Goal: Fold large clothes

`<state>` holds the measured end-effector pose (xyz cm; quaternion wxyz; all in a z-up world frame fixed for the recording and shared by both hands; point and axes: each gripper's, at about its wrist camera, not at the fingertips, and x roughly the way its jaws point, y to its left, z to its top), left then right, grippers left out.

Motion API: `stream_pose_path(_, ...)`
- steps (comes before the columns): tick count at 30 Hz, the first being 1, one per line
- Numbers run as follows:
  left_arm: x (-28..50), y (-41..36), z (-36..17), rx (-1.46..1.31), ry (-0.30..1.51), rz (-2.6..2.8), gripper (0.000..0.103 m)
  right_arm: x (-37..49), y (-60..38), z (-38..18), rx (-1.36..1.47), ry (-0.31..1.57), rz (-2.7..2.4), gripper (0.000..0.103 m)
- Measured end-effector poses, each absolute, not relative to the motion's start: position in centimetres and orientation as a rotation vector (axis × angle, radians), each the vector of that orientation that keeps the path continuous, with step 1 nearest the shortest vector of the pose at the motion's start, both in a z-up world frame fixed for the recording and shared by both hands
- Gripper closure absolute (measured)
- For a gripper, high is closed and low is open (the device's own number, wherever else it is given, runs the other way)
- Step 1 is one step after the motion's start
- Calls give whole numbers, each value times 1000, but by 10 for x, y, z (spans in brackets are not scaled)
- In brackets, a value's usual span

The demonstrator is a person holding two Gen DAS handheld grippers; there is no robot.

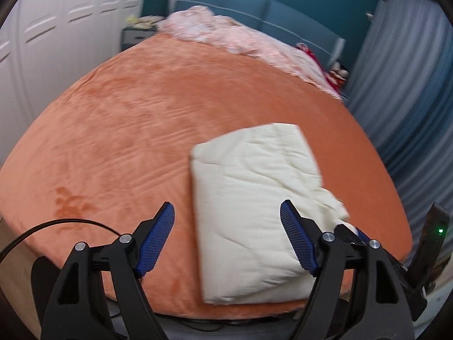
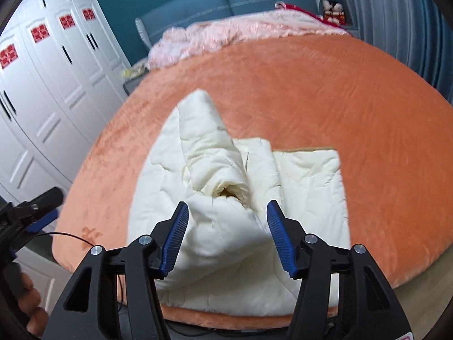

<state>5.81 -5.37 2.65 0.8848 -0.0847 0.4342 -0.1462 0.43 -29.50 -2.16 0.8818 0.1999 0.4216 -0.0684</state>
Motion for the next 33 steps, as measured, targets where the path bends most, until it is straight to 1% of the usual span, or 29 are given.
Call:
stream_pose_path(1, 62, -51, 24, -184, 909, -284, 29, 12, -294, -27, 400, 913, -149, 66)
stream_pose_path(2, 63, -45, 22, -186, 913, -267, 29, 16, -293, -31, 394, 935, -140, 76)
stream_pose_path(3, 65, -40, 20, -187, 917, -252, 29, 16, -292, -30, 400, 933, -127, 83)
stream_pose_path(4, 67, -35, 21, -188, 922, -248, 29, 9, -292, -23, 414, 900, -113, 87)
stream_pose_path(6, 66, -32, 21, -194, 933, -253, 30, -11, -289, -5, 409, 830, -106, 88)
stream_pose_path(8, 67, -34, 22, -190, 936, -268, 30, -39, -285, 14, 342, 775, -152, 88)
stream_pose_path(10, 68, -38, 23, -182, 937, -290, 30, -65, -286, 18, 305, 774, -209, 88)
stream_pose_path(12, 68, -53, 19, -170, 946, -324, 30, -84, -295, 3, 319, 831, -253, 88)
stream_pose_path(15, 64, -82, 9, -145, 974, -384, 30, -104, -312, -36, 373, 931, -322, 88)
stream_pose_path(19, 52, -127, -4, -60, 998, -458, 30, -114, -322, -70, 415, 990, -350, 88)
stream_pose_path(27, 43, -201, -43, 100, 1065, -487, 30, -105, -340, -105, 496, 1048, -342, 85)
stream_pose_path(29, 43, -211, -50, 150, 1054, -463, 28, -104, -345, -114, 538, 1057, -331, 84)
stream_pose_path(33, 42, -223, -60, 232, 1036, -422, 26, -106, -350, -104, 564, 1062, -322, 82)
